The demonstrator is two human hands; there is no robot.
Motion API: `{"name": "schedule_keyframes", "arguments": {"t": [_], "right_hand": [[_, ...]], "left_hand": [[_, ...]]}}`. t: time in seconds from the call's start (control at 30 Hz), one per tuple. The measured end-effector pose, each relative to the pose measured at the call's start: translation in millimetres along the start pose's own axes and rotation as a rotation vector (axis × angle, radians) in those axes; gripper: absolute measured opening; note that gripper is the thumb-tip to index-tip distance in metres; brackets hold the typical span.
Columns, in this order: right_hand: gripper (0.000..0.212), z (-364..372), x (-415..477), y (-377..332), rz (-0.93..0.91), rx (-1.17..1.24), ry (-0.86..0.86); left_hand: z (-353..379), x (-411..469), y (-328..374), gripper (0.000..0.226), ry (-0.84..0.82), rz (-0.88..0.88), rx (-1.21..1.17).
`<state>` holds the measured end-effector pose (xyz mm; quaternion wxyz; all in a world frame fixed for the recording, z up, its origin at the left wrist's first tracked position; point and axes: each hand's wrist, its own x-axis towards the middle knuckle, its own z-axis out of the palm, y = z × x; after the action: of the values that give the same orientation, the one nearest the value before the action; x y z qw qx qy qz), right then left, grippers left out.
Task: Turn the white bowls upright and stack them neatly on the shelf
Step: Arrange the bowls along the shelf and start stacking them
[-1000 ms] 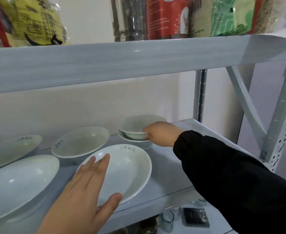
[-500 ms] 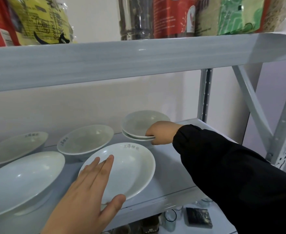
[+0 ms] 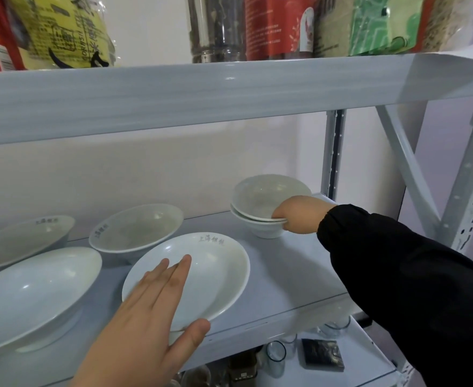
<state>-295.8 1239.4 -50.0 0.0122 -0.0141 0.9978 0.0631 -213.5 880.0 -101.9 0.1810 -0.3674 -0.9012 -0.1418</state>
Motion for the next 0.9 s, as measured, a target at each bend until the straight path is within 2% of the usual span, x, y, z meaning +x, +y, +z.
{"name": "schedule_keyframes", "arguments": {"t": [0.17, 0.27, 0.33, 0.47, 0.57, 0.73, 0.9], "right_hand": [[0.012, -6.4, -13.8, -9.4, 0.051, 0.038, 0.038], [0.057, -16.5, -26.5, -16.9, 0.084, -0.006, 0.047], [0.078, -23.4, -33.0, -24.1, 0.051, 0.017, 0.079], [0.089, -36.0, -43.0, -49.8, -0.124, 0.210, 0.275], [0.102, -40.8, -59.2, -78.6, -0.329, 0.286, 0.286], [0.100, -29.4, -85.6, -122.7, -0.551, 0.253, 0.229], [0.097, -5.2, -97.2, -145.6, -0.602, 0.161, 0.108]], "left_hand": [[-1.5, 1.8, 5.9, 0.079, 0.004, 0.005, 0.021], [-6.6, 1.0, 7.4, 0.083, -0.066, -0.047, -0.030], [-9.2, -2.4, 5.6, 0.085, -0.043, -0.074, -0.043], [-19.7, -6.5, 4.2, 0.082, -0.054, -0.108, 0.000], [-21.0, -9.9, -1.8, 0.083, -0.041, -0.118, 0.014], [-20.1, -11.5, -13.2, 0.092, -0.017, -0.123, 0.030], [-23.1, -12.2, -14.3, 0.092, -0.037, -0.137, 0.048]]}}
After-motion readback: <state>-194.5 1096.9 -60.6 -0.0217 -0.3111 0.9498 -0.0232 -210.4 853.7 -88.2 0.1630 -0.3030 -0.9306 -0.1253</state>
